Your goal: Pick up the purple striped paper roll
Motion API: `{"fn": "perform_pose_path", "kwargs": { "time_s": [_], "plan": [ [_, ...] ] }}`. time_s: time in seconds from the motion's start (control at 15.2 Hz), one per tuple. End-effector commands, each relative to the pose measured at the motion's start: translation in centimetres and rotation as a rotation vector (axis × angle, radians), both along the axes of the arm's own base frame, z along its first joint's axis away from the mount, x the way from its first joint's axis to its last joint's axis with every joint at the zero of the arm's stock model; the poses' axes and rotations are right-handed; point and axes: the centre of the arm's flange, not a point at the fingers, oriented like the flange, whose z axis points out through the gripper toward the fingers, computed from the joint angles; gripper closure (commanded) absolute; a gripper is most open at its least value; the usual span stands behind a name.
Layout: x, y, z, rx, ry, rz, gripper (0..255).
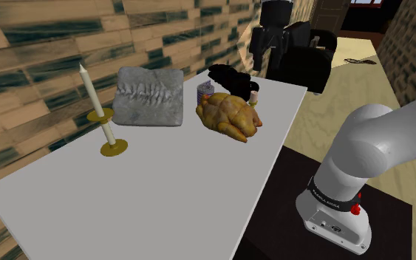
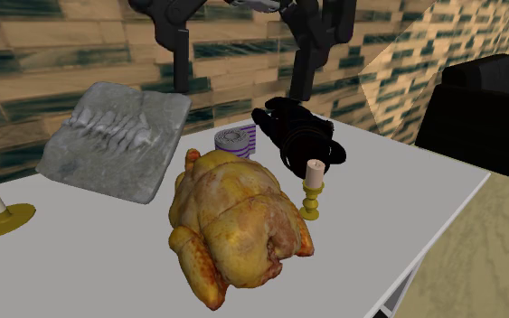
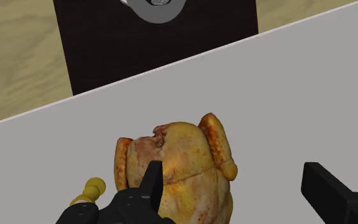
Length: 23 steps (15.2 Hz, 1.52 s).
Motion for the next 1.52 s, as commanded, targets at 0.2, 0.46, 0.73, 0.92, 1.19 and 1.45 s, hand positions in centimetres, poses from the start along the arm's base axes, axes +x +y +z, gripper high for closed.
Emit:
{"fn": "perform_pose_path", "kwargs": {
  "time_s": [0.2,0.46,0.73,0.92,1.19,1.45],
  "plan": [
    [3.3,-0.5,-1.8,-0.014,-0.008,-0.023,0],
    [7.6,-1.3,-4.2,-0.033,-0.018,-0.053,0],
    [11.9,-2.2,-6.6,-0.052,-0.028,-0.083,0],
    [15.2,-3.1,-8.3,-0.066,-0.035,-0.106,0],
    [19.5,-4.3,-10.5,-0.085,-0.045,-0.136,0],
    [23.8,-5.8,-12.6,-0.104,-0.056,-0.166,0]
  ]
}}
